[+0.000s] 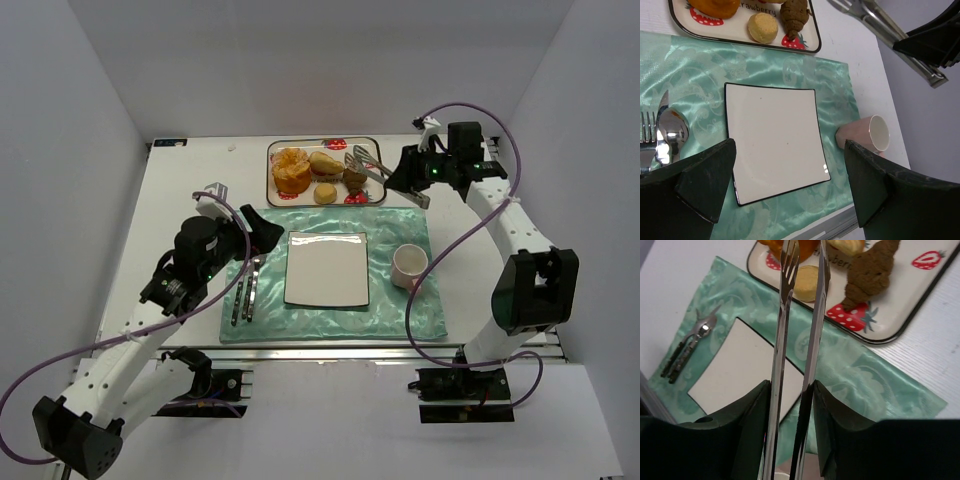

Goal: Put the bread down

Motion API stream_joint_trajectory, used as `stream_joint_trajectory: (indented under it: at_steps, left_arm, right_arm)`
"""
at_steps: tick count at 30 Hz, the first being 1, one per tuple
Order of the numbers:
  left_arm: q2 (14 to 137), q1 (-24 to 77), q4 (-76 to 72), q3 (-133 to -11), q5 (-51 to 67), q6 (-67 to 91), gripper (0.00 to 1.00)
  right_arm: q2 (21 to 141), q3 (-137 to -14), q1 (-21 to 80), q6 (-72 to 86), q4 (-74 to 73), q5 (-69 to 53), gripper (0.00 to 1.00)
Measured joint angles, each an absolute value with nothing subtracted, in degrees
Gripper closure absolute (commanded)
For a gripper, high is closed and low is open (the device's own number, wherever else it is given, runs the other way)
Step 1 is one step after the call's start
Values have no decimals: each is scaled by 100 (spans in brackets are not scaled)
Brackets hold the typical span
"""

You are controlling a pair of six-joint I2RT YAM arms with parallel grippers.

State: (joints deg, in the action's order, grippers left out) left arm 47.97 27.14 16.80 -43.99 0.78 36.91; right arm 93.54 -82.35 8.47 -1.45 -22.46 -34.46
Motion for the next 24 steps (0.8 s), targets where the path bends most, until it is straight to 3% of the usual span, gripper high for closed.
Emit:
stream_joint_trajectory:
  at_steps: [7,15,24]
  left_arm:
    - [4652,2714,1710,-4399,-73,3776,2]
    - [4646,2714,1737,-4399,-91,3844,2]
    - [4637,2714,1739,-4399,-89,3850,2]
  right_arm:
    - [9413,-8241,1120,309,-2171,-3787,52]
    - [9411,-8239,1120,495,-2051,-3942,40]
    - [9378,-8239,1122,440,-2034,-3774,40]
